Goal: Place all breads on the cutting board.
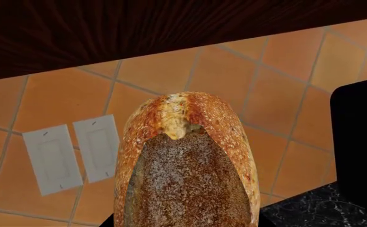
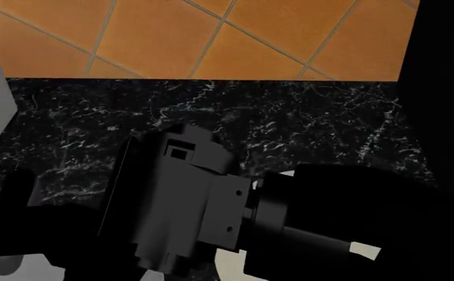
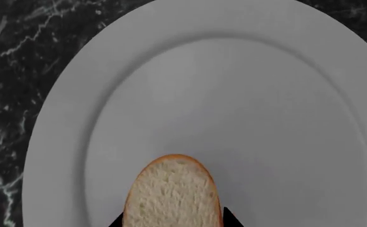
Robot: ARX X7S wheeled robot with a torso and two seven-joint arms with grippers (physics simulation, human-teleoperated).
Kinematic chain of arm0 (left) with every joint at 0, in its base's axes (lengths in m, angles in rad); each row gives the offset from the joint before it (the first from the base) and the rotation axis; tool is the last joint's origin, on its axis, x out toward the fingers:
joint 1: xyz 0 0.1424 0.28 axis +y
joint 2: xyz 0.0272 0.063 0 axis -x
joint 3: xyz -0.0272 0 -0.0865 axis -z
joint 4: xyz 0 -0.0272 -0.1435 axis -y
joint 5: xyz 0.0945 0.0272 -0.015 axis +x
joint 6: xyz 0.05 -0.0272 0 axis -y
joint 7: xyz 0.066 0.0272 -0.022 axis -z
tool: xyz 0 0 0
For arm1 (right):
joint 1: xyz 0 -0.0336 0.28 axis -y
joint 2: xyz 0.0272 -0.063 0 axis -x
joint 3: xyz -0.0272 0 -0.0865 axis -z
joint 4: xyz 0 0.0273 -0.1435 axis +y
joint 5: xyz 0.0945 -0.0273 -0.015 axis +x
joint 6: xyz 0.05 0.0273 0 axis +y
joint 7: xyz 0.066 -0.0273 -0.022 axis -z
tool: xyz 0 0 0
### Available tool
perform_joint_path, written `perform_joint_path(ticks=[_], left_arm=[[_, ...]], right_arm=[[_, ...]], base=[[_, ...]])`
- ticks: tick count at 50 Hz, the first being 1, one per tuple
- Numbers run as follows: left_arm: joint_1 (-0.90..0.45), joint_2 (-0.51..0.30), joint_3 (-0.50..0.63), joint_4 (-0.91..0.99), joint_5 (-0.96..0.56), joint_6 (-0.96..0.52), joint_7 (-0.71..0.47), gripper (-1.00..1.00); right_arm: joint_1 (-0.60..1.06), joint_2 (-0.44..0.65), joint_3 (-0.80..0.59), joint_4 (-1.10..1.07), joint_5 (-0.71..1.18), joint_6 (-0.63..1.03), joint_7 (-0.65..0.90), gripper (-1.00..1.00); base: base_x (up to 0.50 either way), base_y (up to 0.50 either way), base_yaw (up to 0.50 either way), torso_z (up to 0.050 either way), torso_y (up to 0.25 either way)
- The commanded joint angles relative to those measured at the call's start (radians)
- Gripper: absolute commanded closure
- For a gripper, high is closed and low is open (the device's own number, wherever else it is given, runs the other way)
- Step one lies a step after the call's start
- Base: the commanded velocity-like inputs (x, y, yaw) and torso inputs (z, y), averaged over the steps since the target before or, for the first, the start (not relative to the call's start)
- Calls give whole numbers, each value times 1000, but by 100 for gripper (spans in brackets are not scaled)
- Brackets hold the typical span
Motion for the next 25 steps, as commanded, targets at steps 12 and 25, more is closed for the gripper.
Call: perform_joint_path(ticks=[12, 25], left_arm=[[16, 19, -26, 9, 29, 30, 23, 100], [19, 19, -27, 9, 27, 36, 26, 100]], right_arm=[[87, 39, 147, -173, 127, 152, 140, 100], [160, 186, 450, -291, 473, 240, 590, 100]], base=[[0, 0, 0, 0, 0], [0, 0, 0, 0, 0]])
